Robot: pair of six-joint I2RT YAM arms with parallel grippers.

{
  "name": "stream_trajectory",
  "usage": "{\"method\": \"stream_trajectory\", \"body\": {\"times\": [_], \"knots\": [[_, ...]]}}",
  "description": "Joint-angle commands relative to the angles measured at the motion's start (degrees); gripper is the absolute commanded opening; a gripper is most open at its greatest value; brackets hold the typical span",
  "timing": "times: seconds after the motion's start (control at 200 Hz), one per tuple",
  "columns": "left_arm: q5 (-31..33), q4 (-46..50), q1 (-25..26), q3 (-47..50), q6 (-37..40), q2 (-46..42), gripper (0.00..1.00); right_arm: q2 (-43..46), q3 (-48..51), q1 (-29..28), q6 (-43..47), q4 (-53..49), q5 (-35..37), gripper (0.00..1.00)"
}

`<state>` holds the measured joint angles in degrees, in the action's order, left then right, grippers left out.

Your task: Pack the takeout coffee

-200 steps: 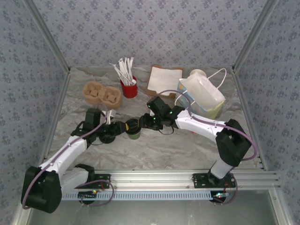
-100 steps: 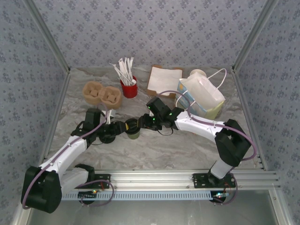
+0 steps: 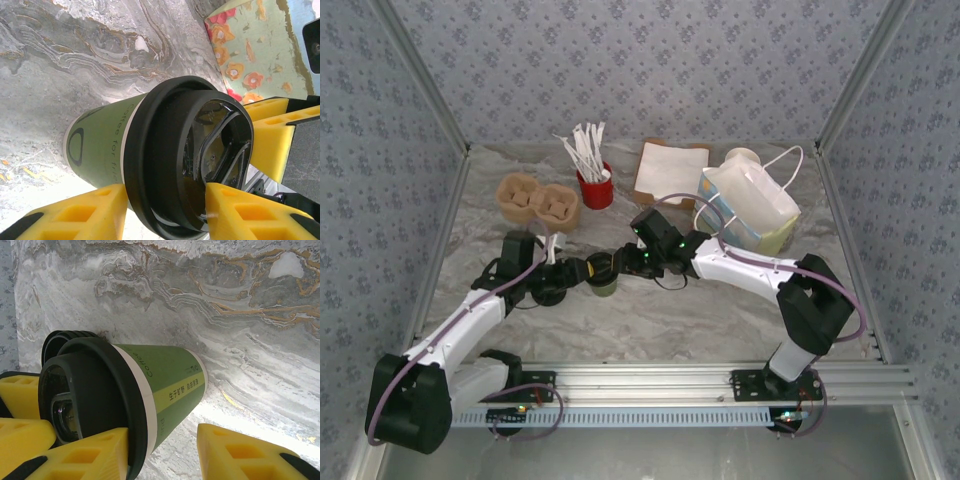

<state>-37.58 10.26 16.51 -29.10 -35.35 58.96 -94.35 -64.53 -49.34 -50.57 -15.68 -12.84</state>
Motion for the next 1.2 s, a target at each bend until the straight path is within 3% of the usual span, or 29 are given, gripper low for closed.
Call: {"method": "stream_trajectory", "body": {"times": [0.0,0.405,1.194], "knots": [[1.40,1.03,0.35,0.10,0.85,0.89,0.49,-4.21,2.39,-1.81,-0.22,-2.41,1.63,0.43],[-0.75,-3.35,0.27,0.63,-1.69,0.50,0.57,-4.02,1.92,-2.29,0.07,-2.53,2.35,0.42],[-0.43,-6.26,-0.23,2.56,-1.53,3.76,0.54,-4.57,-0.11,-2.38,2.07,-3.90,3.87,0.43]]}}
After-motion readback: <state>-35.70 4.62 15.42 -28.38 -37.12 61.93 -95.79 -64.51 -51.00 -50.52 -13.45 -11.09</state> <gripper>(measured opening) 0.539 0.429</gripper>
